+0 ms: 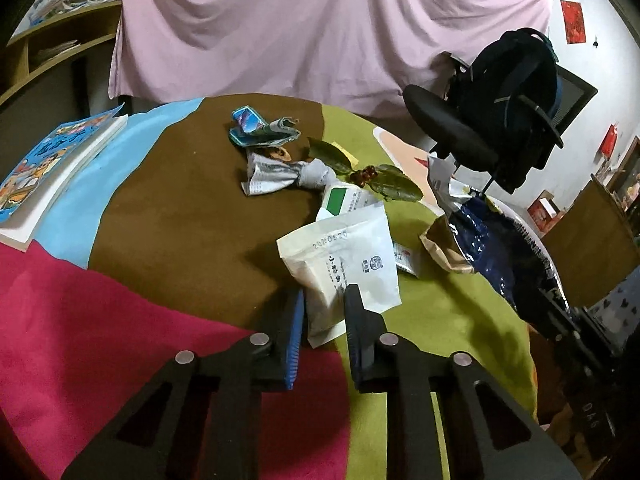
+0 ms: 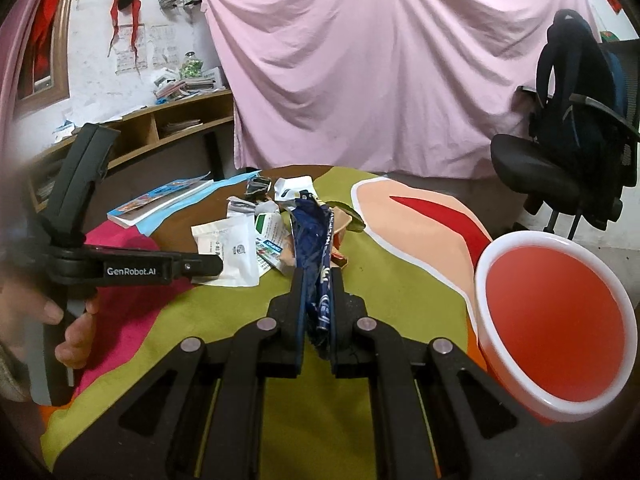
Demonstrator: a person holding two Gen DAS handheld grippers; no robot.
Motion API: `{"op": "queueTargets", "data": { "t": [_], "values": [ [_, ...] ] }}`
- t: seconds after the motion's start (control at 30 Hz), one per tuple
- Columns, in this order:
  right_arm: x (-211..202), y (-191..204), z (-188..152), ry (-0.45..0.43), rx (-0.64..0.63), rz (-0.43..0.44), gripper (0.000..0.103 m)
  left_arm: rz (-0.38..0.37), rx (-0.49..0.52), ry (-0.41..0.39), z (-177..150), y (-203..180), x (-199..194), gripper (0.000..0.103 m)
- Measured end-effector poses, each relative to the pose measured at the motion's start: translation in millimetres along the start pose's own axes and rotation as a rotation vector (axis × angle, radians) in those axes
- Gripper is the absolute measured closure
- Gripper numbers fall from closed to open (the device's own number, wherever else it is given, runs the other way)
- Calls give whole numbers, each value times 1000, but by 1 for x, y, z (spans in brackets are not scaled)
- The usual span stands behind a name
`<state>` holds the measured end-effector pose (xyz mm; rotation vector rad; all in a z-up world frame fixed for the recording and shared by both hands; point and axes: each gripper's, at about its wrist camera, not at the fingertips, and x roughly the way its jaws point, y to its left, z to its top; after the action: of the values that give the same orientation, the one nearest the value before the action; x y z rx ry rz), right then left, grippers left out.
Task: Collect trash
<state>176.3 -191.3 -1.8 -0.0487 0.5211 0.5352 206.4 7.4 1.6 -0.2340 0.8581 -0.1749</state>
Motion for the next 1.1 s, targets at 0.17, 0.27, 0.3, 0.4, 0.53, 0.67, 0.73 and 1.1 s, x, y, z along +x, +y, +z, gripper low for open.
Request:
{"op": "queueTargets", "data": {
  "t": [0.17,0.27,0.3,0.4,0.53,0.67,0.73,1.1],
  "values": [
    [-4,-3,-1,-13,16,-3,64,17,35,-61,-3,-8,-11,92],
    [-11,-4,0,-47,20,-4,64,38,65,-120,-8,-15,-25,92],
    [-13,-5,0,-59,23,-2,64,42,73,-137,-9,-17,-29,92],
    [-26,-6,3,-127,29,5,64,52,108,-204,-12,-30,-42,92],
    [-46,-8,8,-237,41,-7,64,54,160,-319,-16,-50,-65,92],
    [-68,-15,11,-351,65,-44,64,42,232,-428,-16,-83,-79,92],
    [-80,-21,11,-406,77,-81,64,29,267,-481,-16,-100,-87,92],
    [-126,-78,3,-542,189,-303,64,-102,437,-638,-15,-191,-95,92]
  ]
}}
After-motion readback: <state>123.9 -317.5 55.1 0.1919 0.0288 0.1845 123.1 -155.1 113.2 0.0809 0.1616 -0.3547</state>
